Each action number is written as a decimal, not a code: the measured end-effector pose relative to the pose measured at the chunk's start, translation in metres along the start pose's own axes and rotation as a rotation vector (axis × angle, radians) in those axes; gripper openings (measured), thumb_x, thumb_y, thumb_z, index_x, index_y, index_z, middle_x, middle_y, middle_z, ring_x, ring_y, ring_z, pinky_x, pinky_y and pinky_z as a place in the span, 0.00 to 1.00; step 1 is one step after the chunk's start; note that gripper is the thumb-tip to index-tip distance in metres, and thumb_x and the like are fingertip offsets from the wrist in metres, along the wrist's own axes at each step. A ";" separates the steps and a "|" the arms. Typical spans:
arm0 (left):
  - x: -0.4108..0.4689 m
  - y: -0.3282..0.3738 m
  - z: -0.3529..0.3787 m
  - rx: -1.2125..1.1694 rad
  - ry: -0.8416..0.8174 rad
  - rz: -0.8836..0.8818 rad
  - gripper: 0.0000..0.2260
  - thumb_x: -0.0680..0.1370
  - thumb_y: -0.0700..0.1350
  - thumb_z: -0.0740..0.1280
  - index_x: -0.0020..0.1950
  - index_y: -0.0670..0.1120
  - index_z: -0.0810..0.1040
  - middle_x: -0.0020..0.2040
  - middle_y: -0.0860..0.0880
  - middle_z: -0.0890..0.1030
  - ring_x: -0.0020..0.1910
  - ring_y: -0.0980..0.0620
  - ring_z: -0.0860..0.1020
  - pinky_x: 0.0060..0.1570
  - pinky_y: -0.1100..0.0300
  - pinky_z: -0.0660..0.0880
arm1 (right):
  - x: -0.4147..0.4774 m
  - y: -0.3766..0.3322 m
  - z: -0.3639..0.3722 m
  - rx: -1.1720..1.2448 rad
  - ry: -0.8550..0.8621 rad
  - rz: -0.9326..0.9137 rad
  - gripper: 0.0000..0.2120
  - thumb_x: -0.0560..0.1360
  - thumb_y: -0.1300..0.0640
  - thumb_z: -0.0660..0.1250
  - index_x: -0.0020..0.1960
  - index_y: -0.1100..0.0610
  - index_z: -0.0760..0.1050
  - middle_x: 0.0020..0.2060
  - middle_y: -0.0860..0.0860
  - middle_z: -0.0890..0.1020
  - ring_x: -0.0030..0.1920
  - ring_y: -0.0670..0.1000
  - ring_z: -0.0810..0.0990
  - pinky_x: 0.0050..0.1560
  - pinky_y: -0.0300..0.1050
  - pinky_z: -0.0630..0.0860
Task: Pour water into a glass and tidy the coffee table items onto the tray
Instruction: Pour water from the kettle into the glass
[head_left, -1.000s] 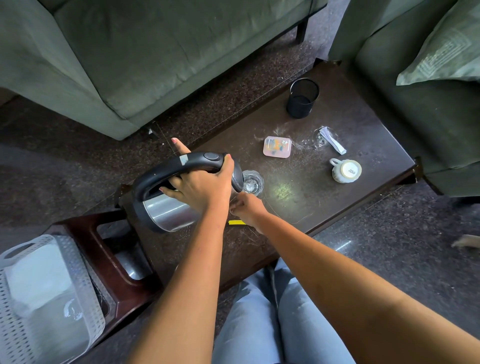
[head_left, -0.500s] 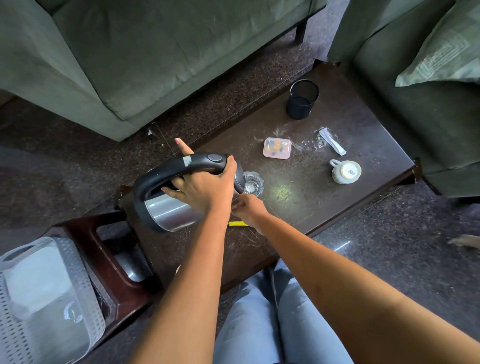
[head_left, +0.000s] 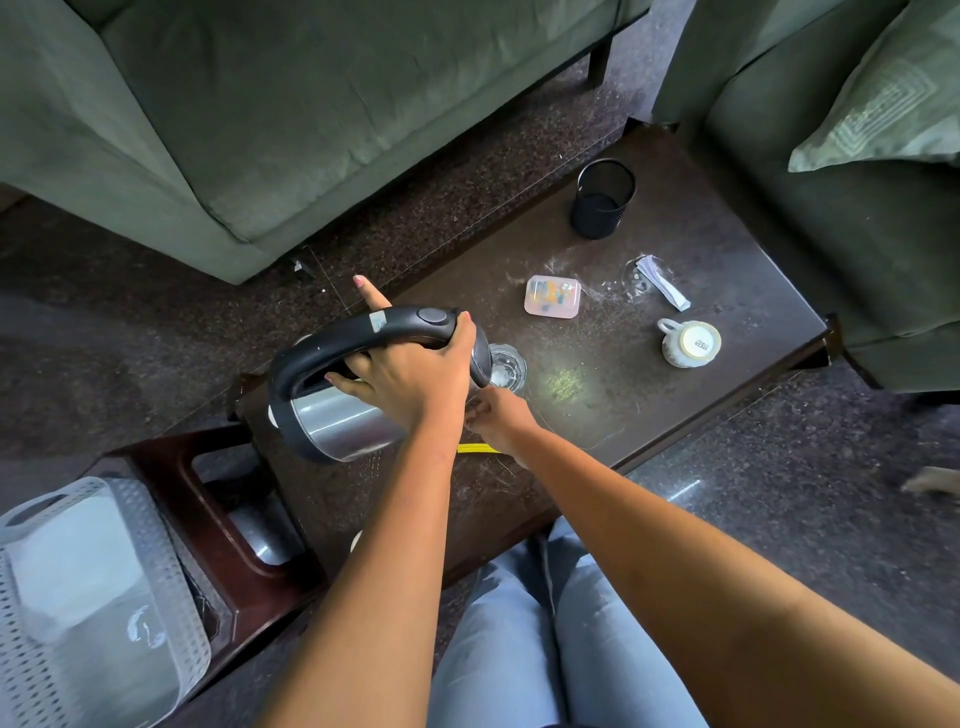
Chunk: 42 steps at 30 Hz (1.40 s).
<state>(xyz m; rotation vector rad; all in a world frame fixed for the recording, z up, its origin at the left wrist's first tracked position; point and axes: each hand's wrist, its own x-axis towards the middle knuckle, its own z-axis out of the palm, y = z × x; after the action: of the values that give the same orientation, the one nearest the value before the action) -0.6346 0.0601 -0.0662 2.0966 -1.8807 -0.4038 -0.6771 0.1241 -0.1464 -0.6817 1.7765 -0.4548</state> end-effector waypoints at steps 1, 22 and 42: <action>0.000 0.000 0.000 -0.001 -0.006 -0.001 0.49 0.65 0.67 0.68 0.78 0.53 0.46 0.65 0.45 0.78 0.72 0.38 0.63 0.72 0.36 0.47 | 0.000 0.000 0.000 -0.003 -0.005 0.001 0.11 0.74 0.65 0.61 0.51 0.55 0.79 0.48 0.57 0.83 0.49 0.56 0.79 0.44 0.44 0.73; 0.000 0.003 -0.003 -0.009 -0.018 -0.011 0.49 0.64 0.68 0.66 0.78 0.55 0.45 0.68 0.46 0.75 0.73 0.39 0.61 0.72 0.37 0.46 | 0.008 0.004 0.000 -0.051 0.002 -0.050 0.17 0.75 0.65 0.59 0.60 0.57 0.77 0.51 0.58 0.83 0.53 0.58 0.79 0.52 0.47 0.75; -0.004 0.003 -0.008 0.020 0.000 0.007 0.49 0.65 0.68 0.67 0.78 0.55 0.47 0.68 0.43 0.74 0.72 0.38 0.63 0.72 0.36 0.48 | 0.006 0.005 0.002 -0.095 0.011 -0.059 0.15 0.74 0.64 0.59 0.59 0.59 0.76 0.50 0.59 0.82 0.52 0.59 0.79 0.50 0.49 0.75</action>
<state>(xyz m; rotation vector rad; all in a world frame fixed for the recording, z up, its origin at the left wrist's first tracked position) -0.6344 0.0642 -0.0572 2.1015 -1.8997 -0.3857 -0.6774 0.1242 -0.1544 -0.8014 1.8012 -0.4165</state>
